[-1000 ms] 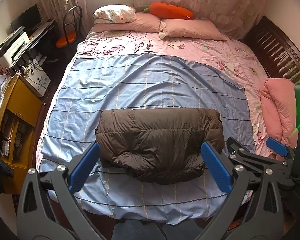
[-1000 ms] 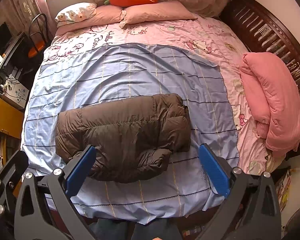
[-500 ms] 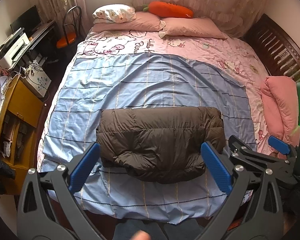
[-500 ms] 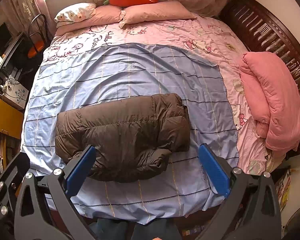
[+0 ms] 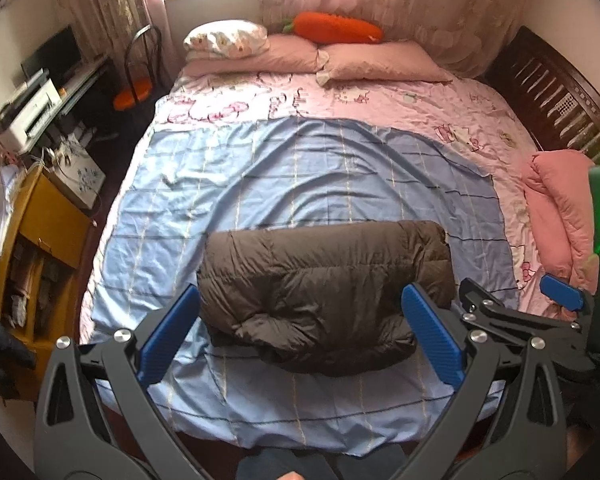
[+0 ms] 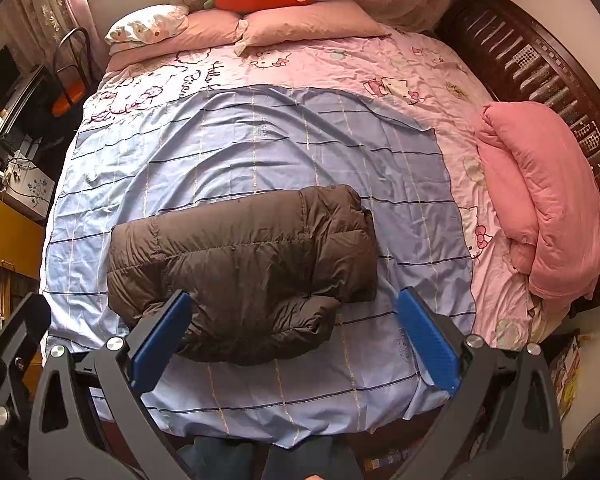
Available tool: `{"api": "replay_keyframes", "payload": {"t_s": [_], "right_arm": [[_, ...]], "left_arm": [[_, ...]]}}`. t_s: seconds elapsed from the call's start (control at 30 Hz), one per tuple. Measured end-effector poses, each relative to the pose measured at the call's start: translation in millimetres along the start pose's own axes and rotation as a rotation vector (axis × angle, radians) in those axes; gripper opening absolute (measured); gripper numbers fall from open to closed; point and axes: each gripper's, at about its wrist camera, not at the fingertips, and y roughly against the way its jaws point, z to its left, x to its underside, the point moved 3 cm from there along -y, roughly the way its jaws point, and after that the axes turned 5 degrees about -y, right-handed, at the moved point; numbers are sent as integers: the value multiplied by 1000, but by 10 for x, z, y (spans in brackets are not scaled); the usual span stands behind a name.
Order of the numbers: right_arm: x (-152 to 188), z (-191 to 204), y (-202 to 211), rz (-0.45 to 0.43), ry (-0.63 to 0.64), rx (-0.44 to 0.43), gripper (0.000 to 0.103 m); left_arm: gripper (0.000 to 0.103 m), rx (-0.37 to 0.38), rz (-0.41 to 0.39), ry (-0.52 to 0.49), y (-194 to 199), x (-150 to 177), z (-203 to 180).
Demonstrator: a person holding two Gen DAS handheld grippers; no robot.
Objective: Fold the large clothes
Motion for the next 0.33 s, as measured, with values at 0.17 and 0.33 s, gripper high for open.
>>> {"api": "replay_keyframes", "payload": {"t_s": [0.17, 0.33], "right_arm": [[8, -8, 7, -4, -4, 0, 102], [-8, 25, 22, -5, -8, -5, 102]], "left_arm": [[101, 30, 15, 15, -16, -6, 2], [101, -2, 12, 14, -17, -2, 20]]}}
